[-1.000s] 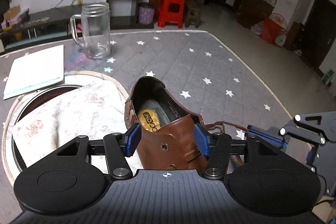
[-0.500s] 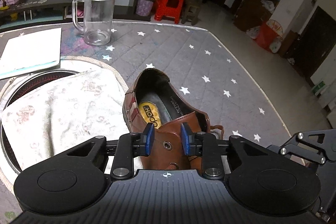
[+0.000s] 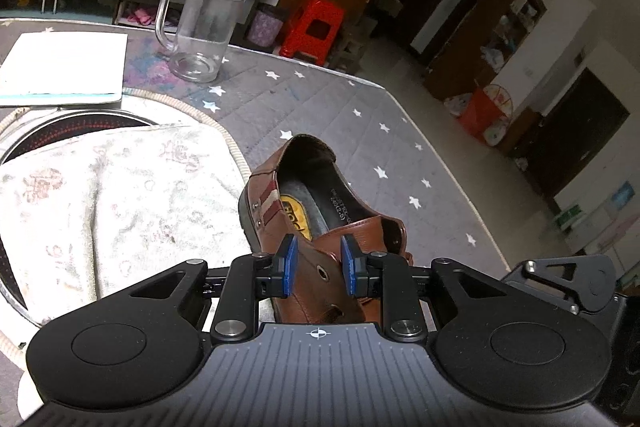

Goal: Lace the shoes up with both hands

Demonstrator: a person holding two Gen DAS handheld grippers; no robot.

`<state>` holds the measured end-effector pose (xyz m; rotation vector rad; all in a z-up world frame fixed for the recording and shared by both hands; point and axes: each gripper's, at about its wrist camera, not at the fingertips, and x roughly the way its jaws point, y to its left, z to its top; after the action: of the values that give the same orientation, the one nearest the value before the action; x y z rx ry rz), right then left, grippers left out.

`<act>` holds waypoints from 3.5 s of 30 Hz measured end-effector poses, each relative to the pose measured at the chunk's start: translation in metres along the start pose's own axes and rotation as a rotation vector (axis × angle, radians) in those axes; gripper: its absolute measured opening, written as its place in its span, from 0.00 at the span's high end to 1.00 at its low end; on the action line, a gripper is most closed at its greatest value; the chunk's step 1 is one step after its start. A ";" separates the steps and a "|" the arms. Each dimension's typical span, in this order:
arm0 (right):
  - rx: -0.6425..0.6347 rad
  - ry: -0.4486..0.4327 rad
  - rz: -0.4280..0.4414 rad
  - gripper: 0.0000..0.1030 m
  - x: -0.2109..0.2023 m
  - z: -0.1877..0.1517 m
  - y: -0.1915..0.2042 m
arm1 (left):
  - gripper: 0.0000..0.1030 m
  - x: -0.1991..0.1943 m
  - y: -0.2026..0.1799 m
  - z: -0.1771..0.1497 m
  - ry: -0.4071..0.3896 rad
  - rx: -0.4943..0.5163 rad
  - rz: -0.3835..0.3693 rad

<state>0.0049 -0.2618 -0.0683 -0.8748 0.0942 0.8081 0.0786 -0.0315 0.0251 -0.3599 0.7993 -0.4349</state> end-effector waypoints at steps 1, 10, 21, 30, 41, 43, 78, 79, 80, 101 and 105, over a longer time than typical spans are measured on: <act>-0.006 0.000 0.004 0.99 0.002 0.001 0.000 | 0.76 0.000 0.001 0.000 -0.001 -0.003 -0.005; -0.068 0.013 0.039 0.99 0.018 0.006 0.001 | 0.76 0.002 0.009 -0.001 -0.005 -0.009 -0.034; -0.130 0.013 0.069 0.99 0.025 0.005 0.002 | 0.74 0.000 0.012 -0.003 -0.007 -0.011 -0.048; -0.164 0.005 0.088 0.99 0.037 0.011 0.002 | 0.71 0.001 0.013 -0.003 -0.006 -0.005 -0.055; -0.168 0.004 0.086 0.99 0.045 0.012 0.005 | 0.71 -0.012 0.001 -0.002 -0.012 0.125 -0.073; -0.169 0.005 0.084 0.99 0.045 0.012 0.005 | 0.71 -0.015 -0.003 -0.004 -0.002 0.184 -0.069; -0.121 0.045 0.004 0.99 0.013 0.013 0.024 | 0.97 -0.028 -0.042 -0.034 -0.163 0.648 0.453; -0.117 0.055 0.005 0.99 0.010 0.011 0.029 | 0.97 -0.033 -0.040 -0.034 -0.176 0.631 0.465; -0.111 0.067 0.007 0.99 0.008 0.008 0.033 | 0.97 -0.039 -0.037 -0.034 -0.187 0.615 0.471; -0.009 0.149 -0.020 0.99 0.014 -0.007 0.049 | 0.97 -0.068 0.020 -0.036 -0.136 0.375 0.556; 0.005 0.155 -0.023 0.98 0.017 -0.007 0.050 | 0.94 -0.061 0.036 -0.041 -0.083 0.346 0.550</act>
<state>-0.0149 -0.2387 -0.1119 -0.9318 0.2220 0.7181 0.0188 0.0242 0.0186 0.1670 0.6921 -0.0356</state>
